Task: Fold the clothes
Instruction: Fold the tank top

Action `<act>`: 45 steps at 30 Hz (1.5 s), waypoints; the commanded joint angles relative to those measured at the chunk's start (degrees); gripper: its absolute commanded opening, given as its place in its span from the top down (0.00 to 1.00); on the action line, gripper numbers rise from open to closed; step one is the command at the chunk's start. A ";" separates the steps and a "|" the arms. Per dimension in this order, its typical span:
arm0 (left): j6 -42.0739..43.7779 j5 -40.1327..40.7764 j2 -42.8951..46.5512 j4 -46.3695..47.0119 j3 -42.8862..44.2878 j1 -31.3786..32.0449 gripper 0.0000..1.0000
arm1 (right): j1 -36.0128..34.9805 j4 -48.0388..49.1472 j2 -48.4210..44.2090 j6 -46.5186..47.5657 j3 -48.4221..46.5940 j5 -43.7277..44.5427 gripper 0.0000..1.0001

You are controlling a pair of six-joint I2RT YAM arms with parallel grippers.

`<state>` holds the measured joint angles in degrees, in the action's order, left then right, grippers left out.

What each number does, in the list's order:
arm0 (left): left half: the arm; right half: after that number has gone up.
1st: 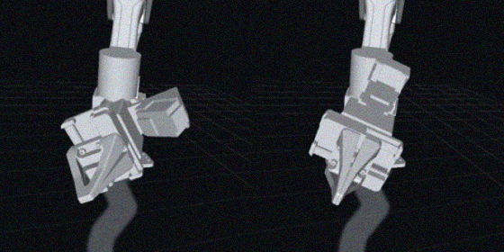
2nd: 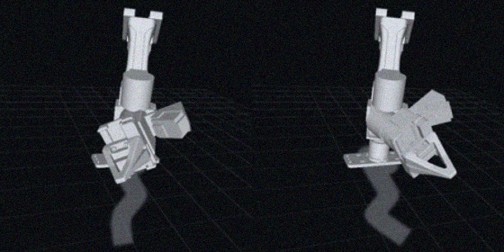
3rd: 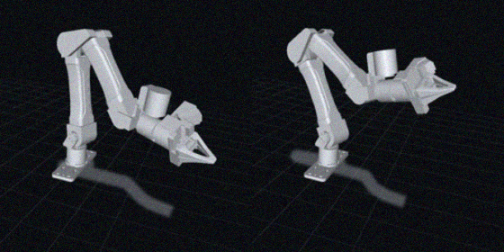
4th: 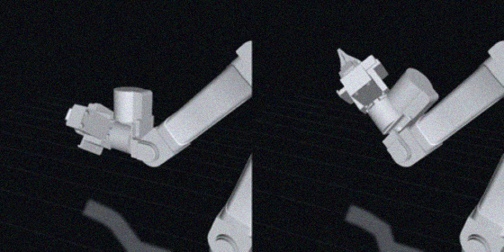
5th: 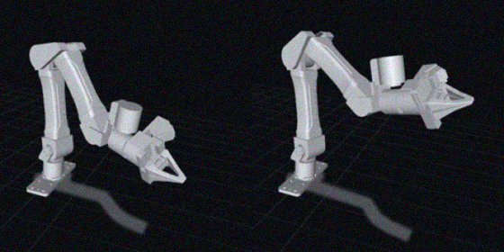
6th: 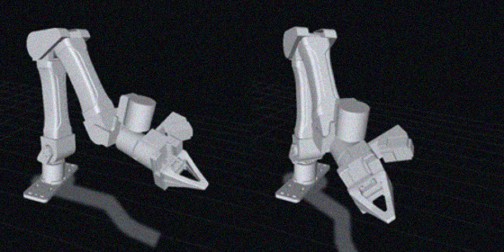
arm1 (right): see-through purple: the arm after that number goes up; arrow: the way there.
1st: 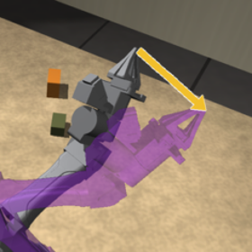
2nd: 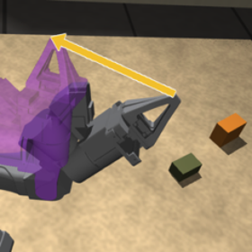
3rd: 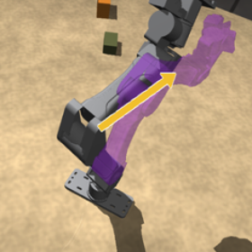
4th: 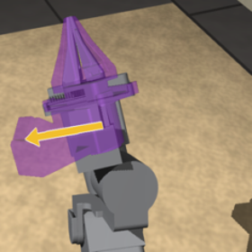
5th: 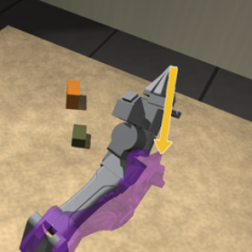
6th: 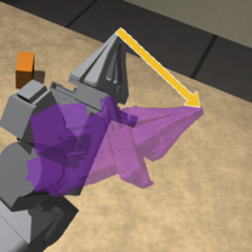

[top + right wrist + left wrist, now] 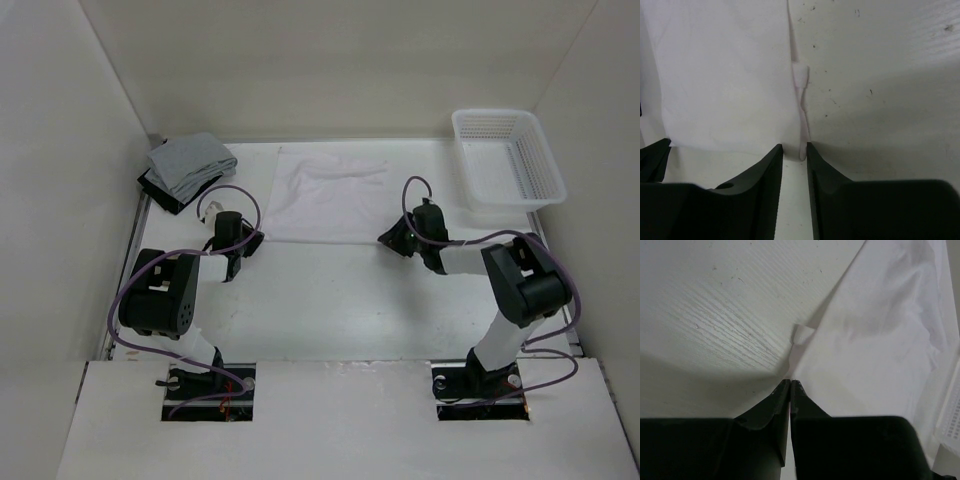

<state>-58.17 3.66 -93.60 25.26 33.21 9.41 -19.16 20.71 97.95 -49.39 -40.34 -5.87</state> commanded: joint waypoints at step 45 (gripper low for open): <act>5.97 9.44 10.74 -8.38 17.39 1.27 1.00 | 3.11 -12.97 -5.51 8.96 -24.42 -5.29 0.94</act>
<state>-52.69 13.34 -80.03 7.11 43.16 11.57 -17.45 -0.47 91.26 -39.51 -57.17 -6.74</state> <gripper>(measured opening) 0.013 0.063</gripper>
